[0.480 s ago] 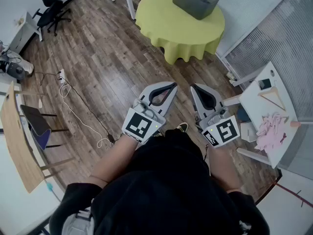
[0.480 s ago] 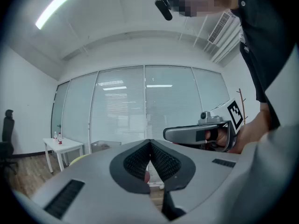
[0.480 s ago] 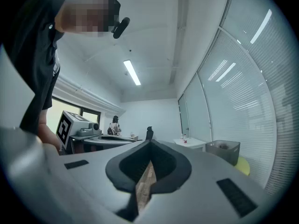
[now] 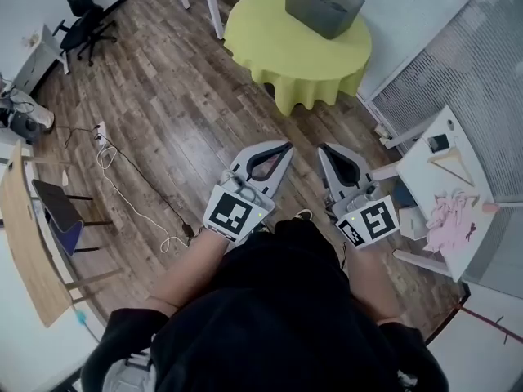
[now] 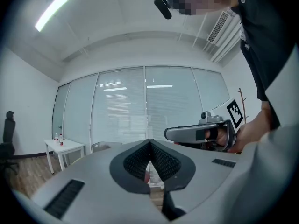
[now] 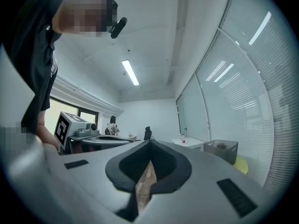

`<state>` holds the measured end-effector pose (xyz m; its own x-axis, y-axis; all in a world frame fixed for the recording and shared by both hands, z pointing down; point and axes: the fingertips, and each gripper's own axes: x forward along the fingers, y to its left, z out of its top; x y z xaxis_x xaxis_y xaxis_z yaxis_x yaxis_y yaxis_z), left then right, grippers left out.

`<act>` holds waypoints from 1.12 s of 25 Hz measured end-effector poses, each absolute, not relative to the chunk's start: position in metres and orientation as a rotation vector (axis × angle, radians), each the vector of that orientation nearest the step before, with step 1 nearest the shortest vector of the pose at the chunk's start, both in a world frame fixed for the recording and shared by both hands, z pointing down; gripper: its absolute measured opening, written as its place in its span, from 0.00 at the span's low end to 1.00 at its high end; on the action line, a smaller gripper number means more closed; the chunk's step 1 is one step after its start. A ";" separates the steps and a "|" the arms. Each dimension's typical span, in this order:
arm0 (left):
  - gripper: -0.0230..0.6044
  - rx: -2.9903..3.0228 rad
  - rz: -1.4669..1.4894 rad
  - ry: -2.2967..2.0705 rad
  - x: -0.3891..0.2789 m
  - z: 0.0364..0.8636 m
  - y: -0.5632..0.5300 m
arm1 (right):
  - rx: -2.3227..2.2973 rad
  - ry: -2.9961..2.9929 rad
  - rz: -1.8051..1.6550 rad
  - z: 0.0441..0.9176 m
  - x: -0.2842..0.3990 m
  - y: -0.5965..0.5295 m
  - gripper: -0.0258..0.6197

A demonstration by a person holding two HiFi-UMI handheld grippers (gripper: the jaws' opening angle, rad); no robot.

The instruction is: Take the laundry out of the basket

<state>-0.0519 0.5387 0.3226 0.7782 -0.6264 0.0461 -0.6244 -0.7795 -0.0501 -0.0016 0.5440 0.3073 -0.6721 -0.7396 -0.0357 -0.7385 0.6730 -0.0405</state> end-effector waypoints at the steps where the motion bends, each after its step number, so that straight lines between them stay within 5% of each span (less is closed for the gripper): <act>1: 0.05 -2.933 -0.085 1.033 -0.052 0.322 0.538 | -1.254 2.823 -0.040 0.307 0.001 0.543 0.08; 28: 0.05 -2.901 0.013 1.145 0.029 0.301 0.374 | -1.093 2.910 0.014 0.292 0.072 0.372 0.08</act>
<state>0.0294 0.3738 0.3010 0.7302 -0.6830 -0.0162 -0.6832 -0.7300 -0.0180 0.0718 0.3725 0.2923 -0.7525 -0.6577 -0.0342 -0.6580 0.7530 -0.0031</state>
